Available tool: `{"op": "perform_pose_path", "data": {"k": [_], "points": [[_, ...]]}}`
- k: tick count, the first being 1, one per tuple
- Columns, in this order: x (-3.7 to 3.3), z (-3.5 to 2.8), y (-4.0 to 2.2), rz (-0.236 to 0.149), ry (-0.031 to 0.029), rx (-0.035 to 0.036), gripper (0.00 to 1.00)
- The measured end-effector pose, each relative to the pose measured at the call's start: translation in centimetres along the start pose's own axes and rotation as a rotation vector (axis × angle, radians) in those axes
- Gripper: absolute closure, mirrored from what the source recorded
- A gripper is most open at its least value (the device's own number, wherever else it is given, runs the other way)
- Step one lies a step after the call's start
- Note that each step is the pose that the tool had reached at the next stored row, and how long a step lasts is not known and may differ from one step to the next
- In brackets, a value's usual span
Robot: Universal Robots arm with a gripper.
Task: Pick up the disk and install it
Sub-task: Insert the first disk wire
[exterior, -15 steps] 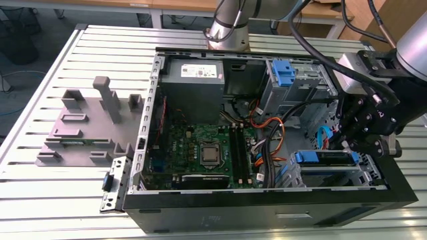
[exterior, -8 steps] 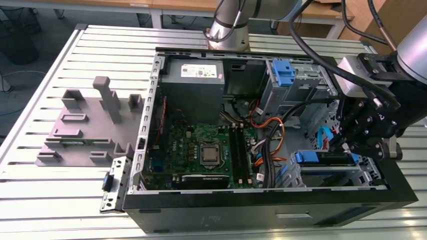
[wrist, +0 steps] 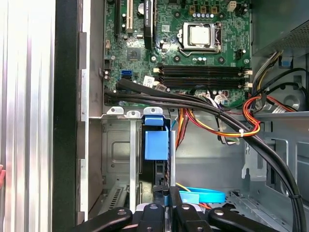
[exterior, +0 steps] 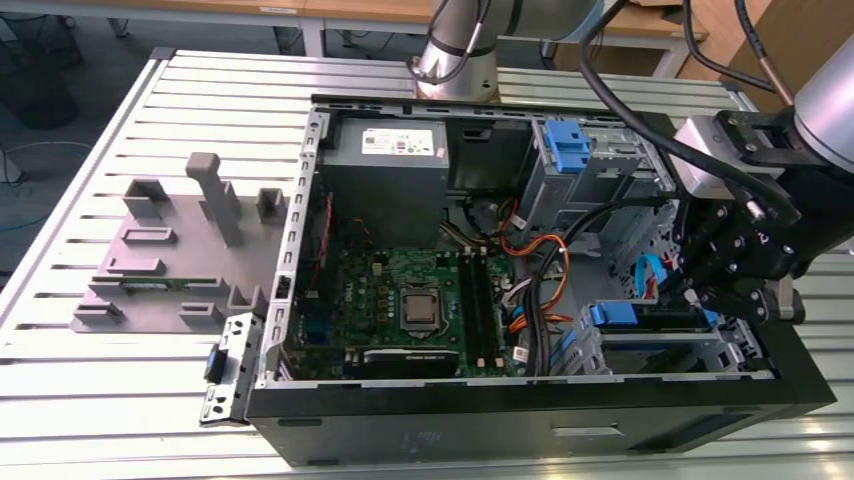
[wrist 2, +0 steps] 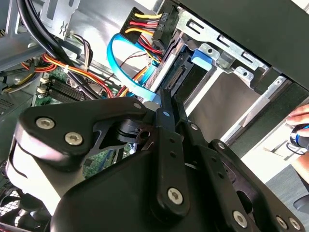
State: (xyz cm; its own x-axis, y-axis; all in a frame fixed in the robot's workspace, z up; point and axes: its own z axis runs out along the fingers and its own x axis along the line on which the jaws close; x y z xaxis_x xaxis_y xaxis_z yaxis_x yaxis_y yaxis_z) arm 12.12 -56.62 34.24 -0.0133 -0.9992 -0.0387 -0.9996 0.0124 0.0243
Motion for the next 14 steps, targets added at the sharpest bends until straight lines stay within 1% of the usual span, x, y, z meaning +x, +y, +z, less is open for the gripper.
{"op": "perform_pose_path", "data": {"k": [14], "points": [[0.19,0.42,-0.01,0.0,0.0001,0.0,0.84]]}}
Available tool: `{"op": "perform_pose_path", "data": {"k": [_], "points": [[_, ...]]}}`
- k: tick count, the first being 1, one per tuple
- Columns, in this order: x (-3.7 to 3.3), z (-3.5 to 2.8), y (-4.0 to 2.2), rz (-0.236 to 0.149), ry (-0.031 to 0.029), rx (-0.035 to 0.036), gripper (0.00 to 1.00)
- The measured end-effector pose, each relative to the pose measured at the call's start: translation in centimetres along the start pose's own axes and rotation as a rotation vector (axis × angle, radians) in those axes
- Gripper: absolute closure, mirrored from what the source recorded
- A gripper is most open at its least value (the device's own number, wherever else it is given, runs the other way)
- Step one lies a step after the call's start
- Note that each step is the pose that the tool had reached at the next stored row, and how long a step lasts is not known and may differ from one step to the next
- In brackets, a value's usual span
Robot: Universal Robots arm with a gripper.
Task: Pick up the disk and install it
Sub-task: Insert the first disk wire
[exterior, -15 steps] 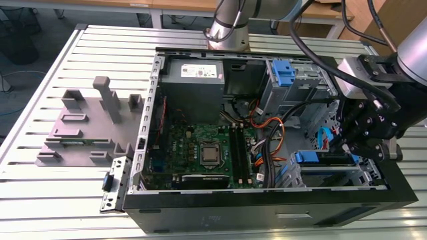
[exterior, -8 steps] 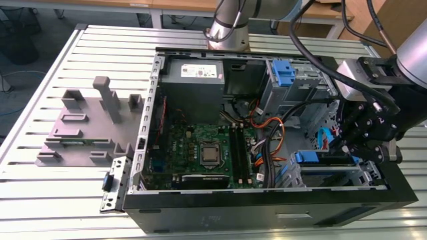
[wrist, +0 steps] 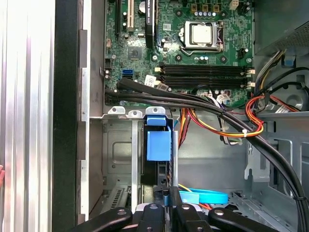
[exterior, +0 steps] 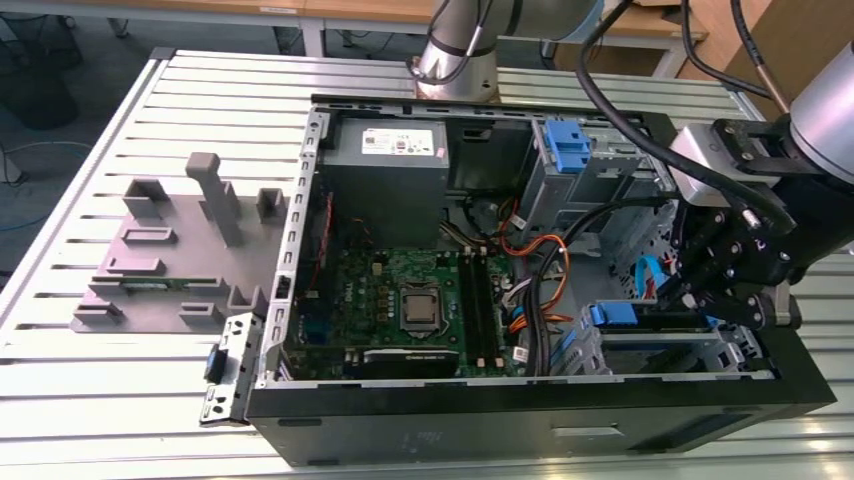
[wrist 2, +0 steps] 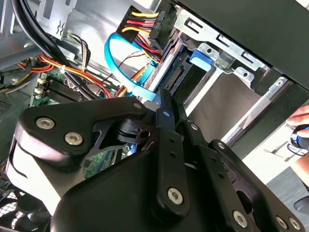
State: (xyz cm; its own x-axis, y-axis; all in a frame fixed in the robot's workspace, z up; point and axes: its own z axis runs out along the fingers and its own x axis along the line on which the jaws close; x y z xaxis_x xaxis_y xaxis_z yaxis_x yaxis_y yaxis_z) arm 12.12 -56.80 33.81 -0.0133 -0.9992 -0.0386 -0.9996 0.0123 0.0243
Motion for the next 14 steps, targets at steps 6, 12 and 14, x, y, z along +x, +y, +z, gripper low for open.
{"op": "perform_pose_path", "data": {"k": [6,12,14], "points": [[0.02,0.05,0.0,0.001,0.0,0.0,0.84],[0.02,0.1,-0.01,0.013,-0.0004,0.0005,0.84],[0.02,0.1,-0.01,0.014,-0.0003,0.0005,0.84]]}}
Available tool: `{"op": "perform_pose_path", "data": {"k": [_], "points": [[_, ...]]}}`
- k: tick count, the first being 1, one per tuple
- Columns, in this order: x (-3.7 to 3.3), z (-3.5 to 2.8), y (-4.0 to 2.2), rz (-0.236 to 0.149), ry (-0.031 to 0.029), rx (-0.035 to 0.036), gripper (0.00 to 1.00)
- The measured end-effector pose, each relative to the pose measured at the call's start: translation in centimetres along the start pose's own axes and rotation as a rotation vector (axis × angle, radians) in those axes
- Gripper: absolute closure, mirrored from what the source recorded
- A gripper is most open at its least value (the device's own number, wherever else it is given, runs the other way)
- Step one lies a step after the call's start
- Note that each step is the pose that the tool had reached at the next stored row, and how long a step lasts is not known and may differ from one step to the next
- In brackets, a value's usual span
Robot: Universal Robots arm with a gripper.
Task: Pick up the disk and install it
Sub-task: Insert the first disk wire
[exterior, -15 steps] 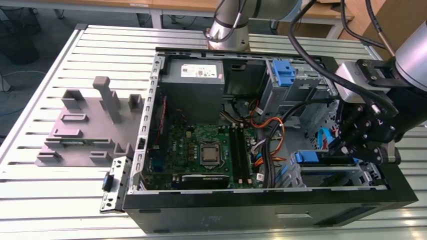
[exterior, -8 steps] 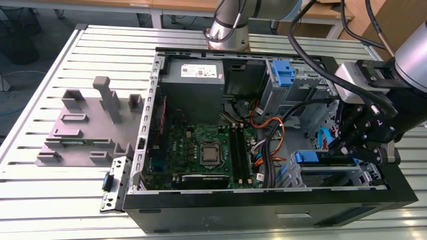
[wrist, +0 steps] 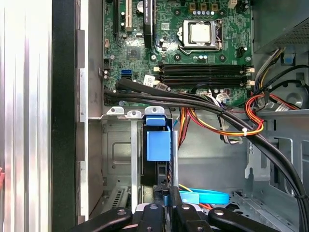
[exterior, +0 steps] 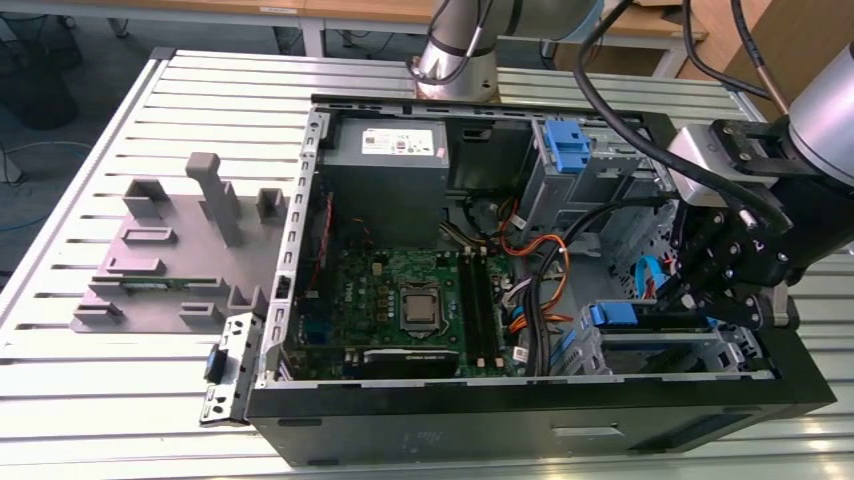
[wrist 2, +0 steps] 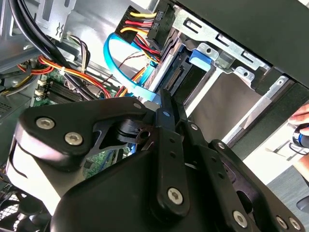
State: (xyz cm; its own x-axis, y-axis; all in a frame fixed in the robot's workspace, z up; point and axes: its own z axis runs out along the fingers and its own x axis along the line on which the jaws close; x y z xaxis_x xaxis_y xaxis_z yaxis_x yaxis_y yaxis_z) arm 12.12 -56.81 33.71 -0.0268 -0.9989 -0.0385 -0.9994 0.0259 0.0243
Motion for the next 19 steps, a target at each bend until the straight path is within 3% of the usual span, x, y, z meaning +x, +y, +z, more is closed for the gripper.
{"op": "perform_pose_path", "data": {"k": [14,19], "points": [[0.01,0.23,0.0,0.006,-0.0001,0.0002,0.84],[-0.01,-0.13,0.01,0.006,-0.0003,0.0002,0.84]]}}
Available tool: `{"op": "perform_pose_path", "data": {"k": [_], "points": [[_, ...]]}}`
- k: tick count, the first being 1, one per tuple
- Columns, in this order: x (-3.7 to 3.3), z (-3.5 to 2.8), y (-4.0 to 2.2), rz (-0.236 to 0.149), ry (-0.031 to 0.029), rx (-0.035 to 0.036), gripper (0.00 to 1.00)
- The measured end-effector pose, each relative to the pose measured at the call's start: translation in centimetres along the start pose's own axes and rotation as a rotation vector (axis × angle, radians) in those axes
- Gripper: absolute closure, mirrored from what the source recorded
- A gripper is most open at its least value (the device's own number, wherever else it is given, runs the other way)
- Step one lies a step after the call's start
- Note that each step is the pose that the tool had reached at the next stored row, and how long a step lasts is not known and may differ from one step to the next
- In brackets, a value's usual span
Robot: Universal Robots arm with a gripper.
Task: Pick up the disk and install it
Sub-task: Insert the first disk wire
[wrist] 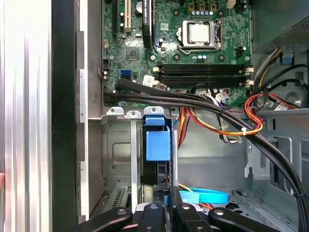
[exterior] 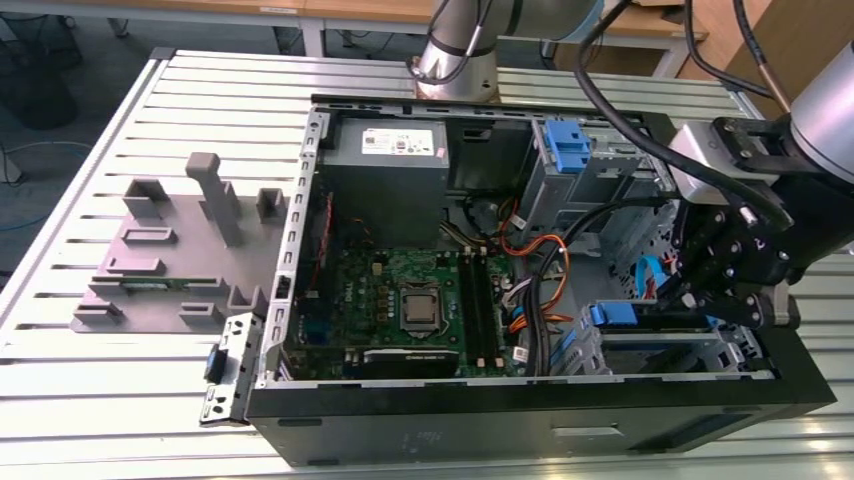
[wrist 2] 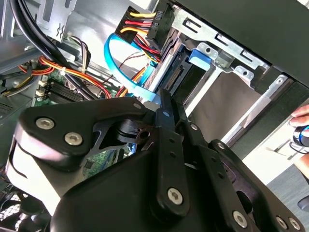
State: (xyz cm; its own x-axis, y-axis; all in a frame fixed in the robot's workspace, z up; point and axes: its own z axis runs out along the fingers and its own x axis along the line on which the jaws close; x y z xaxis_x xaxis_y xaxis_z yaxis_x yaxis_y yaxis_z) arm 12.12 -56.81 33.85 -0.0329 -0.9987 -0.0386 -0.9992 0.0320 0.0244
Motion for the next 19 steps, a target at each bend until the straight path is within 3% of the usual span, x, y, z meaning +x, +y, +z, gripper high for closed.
{"op": "perform_pose_path", "data": {"k": [9,19], "points": [[0.0,0.16,-0.01,0.043,-0.0011,0.0017,0.84],[0.0,0.36,0.15,0.045,-0.0006,0.0019,0.84]]}}
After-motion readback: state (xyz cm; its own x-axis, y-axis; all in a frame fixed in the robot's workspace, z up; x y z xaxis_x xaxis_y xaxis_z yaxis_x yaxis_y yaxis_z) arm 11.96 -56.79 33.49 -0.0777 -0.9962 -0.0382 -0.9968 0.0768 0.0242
